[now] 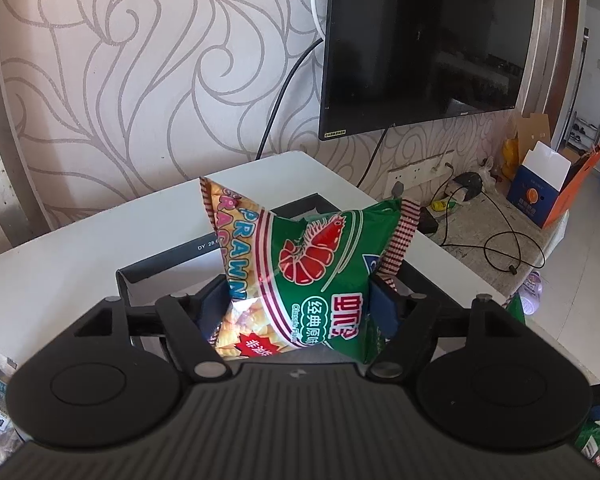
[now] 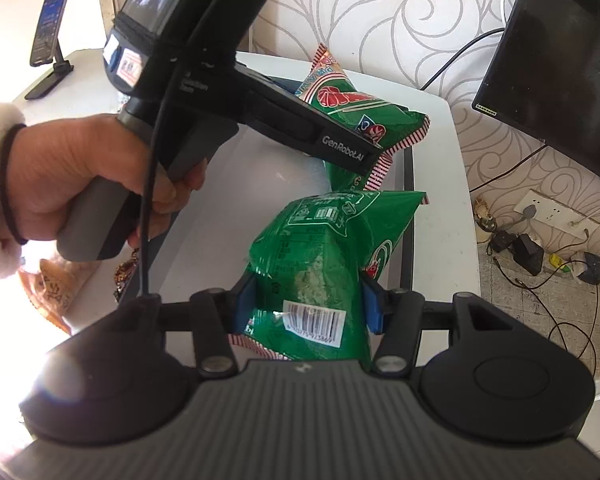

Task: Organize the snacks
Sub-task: 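Carry both bags into the dark box and open both grippers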

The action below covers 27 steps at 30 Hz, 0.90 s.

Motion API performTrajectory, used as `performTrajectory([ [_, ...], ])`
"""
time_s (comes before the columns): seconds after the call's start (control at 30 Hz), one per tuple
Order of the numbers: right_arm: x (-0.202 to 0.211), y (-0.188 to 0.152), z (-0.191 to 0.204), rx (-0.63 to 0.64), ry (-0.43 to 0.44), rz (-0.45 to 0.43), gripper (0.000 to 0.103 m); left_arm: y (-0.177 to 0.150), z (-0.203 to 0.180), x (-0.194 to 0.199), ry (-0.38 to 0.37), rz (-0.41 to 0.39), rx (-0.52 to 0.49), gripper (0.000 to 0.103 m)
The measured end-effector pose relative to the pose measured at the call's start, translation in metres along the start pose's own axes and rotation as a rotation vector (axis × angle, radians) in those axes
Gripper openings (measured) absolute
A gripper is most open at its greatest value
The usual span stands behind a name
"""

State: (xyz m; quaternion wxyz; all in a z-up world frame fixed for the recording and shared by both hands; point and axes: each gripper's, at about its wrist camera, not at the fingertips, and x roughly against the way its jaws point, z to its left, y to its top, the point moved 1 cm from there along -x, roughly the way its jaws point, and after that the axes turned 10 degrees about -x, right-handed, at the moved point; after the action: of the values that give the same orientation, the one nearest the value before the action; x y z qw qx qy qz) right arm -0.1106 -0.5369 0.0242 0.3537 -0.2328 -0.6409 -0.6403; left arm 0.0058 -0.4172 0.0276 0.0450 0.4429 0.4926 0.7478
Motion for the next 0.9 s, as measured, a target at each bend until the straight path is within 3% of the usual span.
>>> performTrajectory([
  [0.27,0.003,0.001,0.003,-0.01,-0.012,-0.004,0.06,0.0,-0.002,0.016,0.023,-0.031,-0.045,0.094],
  [0.5,0.019,0.002,0.009,0.011,-0.058,-0.054,0.071,-0.001,0.007,0.037,0.014,-0.057,-0.035,0.095],
  [0.7,0.045,0.003,0.013,-0.005,-0.083,-0.115,0.071,-0.005,0.029,0.084,0.0,-0.115,-0.017,0.095],
  [0.9,0.065,0.003,0.038,-0.009,-0.013,-0.175,0.071,-0.022,0.062,0.142,0.021,-0.157,0.008,0.095],
])
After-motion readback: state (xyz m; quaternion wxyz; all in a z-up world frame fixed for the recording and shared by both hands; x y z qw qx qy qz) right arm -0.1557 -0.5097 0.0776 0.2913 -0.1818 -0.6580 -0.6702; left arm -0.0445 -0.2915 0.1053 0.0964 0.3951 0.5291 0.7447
